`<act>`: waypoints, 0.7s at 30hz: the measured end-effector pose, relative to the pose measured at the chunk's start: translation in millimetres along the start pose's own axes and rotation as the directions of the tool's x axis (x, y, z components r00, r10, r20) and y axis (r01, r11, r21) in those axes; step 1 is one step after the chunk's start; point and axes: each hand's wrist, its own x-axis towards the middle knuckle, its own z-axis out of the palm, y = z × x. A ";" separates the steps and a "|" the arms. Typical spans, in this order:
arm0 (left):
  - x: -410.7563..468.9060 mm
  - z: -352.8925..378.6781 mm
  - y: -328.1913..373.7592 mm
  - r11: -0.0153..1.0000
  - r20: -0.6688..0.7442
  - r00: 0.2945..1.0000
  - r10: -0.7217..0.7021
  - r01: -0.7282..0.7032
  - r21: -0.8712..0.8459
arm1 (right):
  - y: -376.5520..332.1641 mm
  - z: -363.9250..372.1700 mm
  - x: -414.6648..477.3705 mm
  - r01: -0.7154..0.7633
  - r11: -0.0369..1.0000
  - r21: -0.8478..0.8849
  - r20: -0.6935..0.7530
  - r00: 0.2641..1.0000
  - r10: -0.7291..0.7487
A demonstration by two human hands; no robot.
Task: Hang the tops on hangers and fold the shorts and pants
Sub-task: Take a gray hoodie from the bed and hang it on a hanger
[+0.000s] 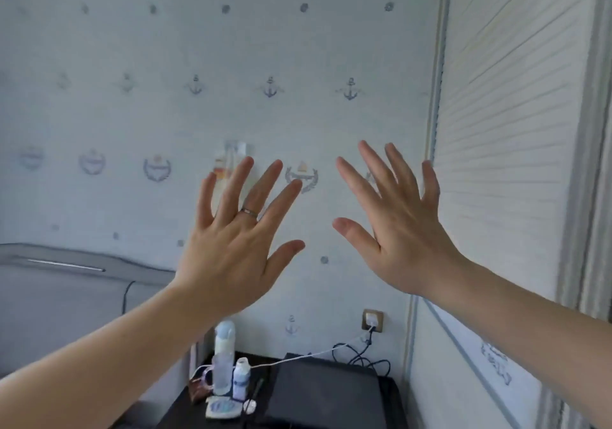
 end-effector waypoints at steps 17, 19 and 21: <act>-470.6 -118.1 -223.3 0.744 0.460 0.584 -0.668 0.531 0.406 | -473.0 181.8 -53.8 0.202 0.725 0.659 0.315 0.801 -0.509; -521.5 -121.2 -220.6 0.676 0.478 0.482 -0.735 0.581 0.454 | -519.3 199.6 -66.9 0.225 0.678 0.700 0.322 0.748 -0.580; -564.8 -120.5 -216.0 0.612 0.495 0.378 -0.782 0.614 0.498 | -562.2 218.0 -78.5 0.246 0.630 0.737 0.327 0.685 -0.651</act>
